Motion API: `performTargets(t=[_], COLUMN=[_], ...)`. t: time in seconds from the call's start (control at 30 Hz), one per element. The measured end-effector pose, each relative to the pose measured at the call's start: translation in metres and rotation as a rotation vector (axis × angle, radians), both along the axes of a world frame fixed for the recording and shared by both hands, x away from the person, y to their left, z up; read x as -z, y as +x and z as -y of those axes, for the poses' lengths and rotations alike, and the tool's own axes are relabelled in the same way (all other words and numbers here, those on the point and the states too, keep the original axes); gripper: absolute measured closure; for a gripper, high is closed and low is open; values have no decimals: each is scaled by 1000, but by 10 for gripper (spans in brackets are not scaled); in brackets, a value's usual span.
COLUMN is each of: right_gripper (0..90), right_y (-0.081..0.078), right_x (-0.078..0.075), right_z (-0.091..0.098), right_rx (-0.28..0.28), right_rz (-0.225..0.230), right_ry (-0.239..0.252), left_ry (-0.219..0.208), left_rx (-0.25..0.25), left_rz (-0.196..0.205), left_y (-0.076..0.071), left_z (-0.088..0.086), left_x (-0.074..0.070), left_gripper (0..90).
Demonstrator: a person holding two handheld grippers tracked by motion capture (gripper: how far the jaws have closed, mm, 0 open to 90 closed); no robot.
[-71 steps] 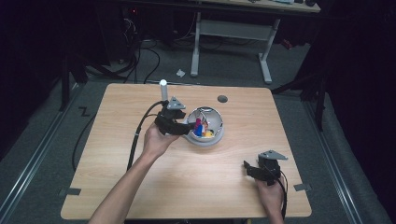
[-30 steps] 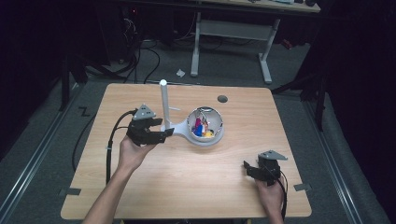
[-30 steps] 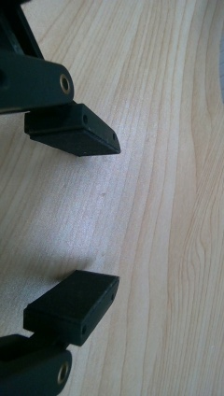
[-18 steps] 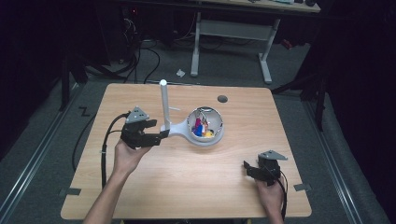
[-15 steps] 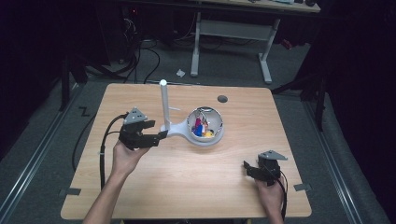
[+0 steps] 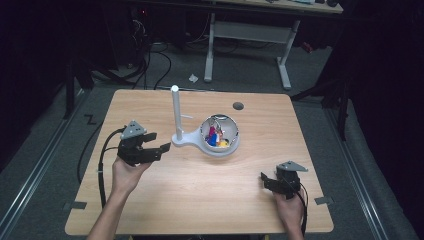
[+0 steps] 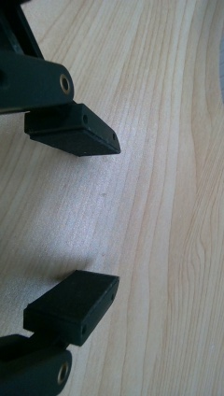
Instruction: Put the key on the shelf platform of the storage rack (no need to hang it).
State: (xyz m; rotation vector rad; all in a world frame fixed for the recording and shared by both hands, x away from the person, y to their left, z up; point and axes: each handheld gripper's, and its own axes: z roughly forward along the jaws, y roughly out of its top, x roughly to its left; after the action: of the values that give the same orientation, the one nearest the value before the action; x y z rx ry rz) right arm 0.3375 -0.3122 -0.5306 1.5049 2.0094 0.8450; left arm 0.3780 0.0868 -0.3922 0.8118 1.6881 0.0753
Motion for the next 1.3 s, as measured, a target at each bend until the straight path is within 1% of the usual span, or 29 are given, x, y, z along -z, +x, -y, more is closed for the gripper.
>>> performTargets(t=[0.03,0.07,0.1,0.17,0.23,0.33,0.37,0.47,0.5,0.53,0.57,0.6,0.73,0.83,0.87,0.9,1.0,1.03,1.07,1.13,1.17,1.2,1.23,1.3], right_gripper=[316,316,316,316,316,316,316,316,316,316,316,316,316,316,316,316,316,316,316,316,316,316,316,316], right_y=[0,0,0,0,0,0,0,0,0,0,0,0,0,0,0,0,0,0,0,0,0,0,0,0], right_x=[0,0,0,0,0,0,0,0,0,0,0,0,0,0,0,0,0,0,0,0,0,0,0,0], right_z=[0,0,0,0,0,0,0,0,0,0,0,0,0,0,0,0,0,0,0,0,0,0,0,0], right_rx=[0,0,0,1,1,1,1,2,1,2,1,1,1,2,1,1,3,2,2,2,2,2,2,2], right_rz=[0,0,-1,-1,-1,0,-1,-1,0,-1,0,0,0,0,0,0,0,0,0,0,0,0,0,0], right_ry=[0,0,0,0,0,0,0,0,0,1,0,0,1,1,1,1,0,1,1,0,0,1,0,0], left_ry=[0,-8,0,2,14,16,6,-6,-20,-23,-16,-25,-37,-42,-34,-44,-44,-50,-41,-46,-56,-53,-60,-59], left_rx=[-3,-10,-8,-16,-19,-21,-29,-29,-42,-43,-37,-44,-54,-57,-55,-67,-69,-74,-68,-74,-88,-82,-87,-89], left_rz=[3,-3,3,-4,5,5,-1,3,-7,-6,6,3,-3,-2,0,-10,-12,-20,-10,-17,-31,-25,-30,-28], left_y=[0,-1,-1,-3,-4,-7,-8,-10,-11,-12,-12,-13,-15,-16,-17,-17,-19,-19,-20,-20,-20,-20,-21,-21], left_z=[-2,-3,-4,-6,-8,-13,-13,-18,-19,-19,-21,-21,-24,-26,-28,-28,-31,-32,-33,-35,-35,-37,-37,-39], left_x=[1,1,2,4,8,12,13,15,15,15,16,17,19,22,24,25,30,31,33,35,35,37,37,39], left_gripper=[342,342,341,339,336,336,336,338,338,339,339,340,339,340,339,338,338,338,337,337,337,337,337,337])
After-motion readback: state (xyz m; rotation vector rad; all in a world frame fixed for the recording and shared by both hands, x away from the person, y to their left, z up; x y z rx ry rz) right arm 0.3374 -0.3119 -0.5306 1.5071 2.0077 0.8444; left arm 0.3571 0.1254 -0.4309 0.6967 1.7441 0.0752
